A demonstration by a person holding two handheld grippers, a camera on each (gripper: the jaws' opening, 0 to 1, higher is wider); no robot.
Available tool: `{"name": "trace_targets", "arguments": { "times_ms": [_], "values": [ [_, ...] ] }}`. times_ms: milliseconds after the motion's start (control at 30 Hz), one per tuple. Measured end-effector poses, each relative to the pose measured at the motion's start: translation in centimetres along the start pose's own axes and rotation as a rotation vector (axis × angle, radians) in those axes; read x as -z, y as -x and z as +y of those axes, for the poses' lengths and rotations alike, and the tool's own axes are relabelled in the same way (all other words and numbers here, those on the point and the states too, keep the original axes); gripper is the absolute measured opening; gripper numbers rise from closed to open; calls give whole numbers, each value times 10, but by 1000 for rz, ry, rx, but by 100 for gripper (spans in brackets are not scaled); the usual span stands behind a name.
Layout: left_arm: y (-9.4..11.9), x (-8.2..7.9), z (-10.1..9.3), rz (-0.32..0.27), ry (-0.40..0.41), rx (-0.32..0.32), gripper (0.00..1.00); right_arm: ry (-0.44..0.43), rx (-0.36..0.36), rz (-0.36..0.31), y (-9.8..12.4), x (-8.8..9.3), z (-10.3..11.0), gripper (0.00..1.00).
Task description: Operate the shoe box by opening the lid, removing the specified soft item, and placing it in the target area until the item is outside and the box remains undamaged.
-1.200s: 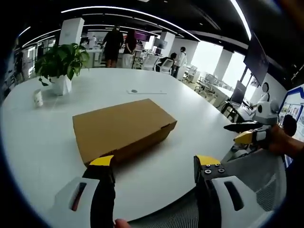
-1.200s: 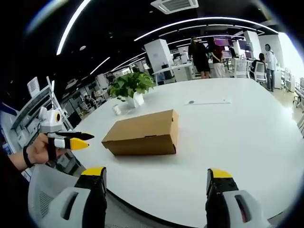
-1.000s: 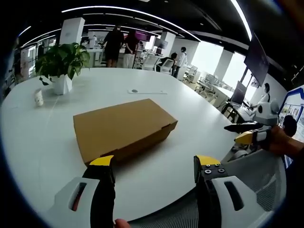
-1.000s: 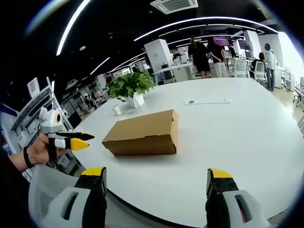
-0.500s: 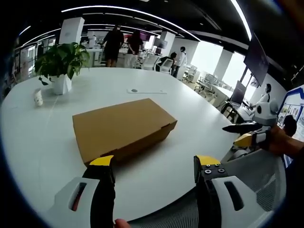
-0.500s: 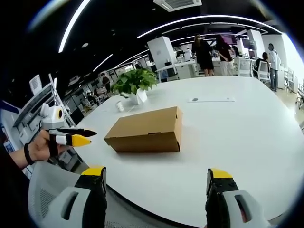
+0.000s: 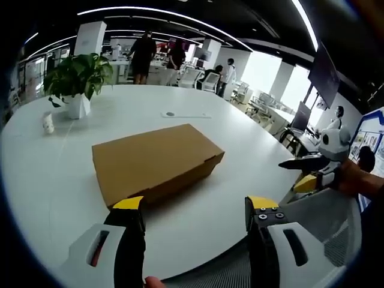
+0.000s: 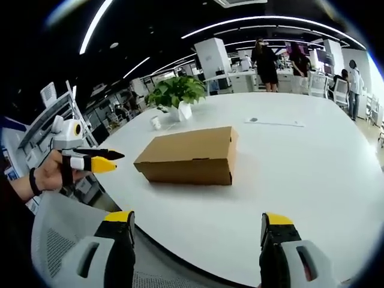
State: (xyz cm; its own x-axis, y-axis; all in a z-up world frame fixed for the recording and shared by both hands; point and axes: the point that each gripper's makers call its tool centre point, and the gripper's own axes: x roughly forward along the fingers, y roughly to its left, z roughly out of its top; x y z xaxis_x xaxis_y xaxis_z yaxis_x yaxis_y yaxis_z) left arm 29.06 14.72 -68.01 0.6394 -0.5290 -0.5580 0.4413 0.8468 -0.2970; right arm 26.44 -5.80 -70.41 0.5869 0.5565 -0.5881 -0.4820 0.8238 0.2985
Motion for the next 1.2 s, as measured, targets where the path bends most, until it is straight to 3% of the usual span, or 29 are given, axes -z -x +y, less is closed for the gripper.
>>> {"name": "trace_targets", "arguments": {
  "times_ms": [367,1200],
  "values": [
    [5,-1,15,-10,23,-10,68,-31,-35,-41,-10,-21,4,85],
    [-1,10,66,23,53,-70,68,23,-91,14,-67,-45,-5,84]
  ]
}}
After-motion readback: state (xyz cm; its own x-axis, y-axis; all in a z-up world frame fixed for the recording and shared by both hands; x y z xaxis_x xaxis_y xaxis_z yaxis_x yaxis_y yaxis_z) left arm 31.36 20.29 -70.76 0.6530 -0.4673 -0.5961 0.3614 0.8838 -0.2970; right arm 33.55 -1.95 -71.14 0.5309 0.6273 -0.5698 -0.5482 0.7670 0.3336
